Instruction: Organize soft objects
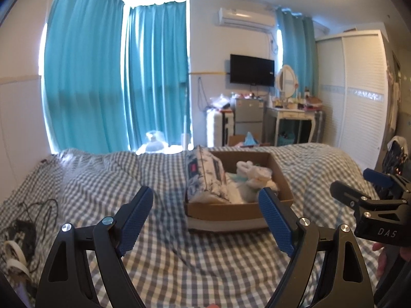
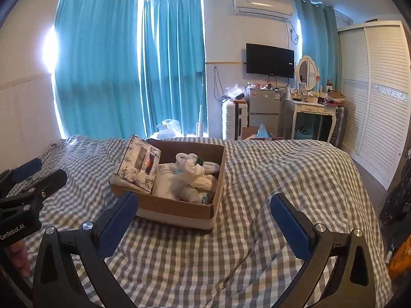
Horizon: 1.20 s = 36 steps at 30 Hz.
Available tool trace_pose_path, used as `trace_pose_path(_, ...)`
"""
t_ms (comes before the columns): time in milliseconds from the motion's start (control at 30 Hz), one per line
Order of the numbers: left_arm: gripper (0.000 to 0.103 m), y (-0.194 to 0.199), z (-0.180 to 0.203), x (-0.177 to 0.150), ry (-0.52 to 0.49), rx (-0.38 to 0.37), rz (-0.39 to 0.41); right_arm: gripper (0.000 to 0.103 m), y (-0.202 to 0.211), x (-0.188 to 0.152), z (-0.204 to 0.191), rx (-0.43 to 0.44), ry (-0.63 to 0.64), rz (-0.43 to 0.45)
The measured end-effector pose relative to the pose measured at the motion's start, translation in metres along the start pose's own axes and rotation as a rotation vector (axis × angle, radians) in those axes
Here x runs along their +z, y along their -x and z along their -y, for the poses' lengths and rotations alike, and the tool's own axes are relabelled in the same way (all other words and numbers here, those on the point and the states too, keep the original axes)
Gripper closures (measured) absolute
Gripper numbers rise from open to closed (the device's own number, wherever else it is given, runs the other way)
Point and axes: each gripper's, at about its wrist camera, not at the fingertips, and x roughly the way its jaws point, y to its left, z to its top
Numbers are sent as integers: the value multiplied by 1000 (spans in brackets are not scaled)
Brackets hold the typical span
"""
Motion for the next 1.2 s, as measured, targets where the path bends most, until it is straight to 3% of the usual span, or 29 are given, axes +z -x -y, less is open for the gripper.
trace_pose_path(1200,18,2,1,-1,-17,-25,-1,0,4,3,1,21,-13,-17)
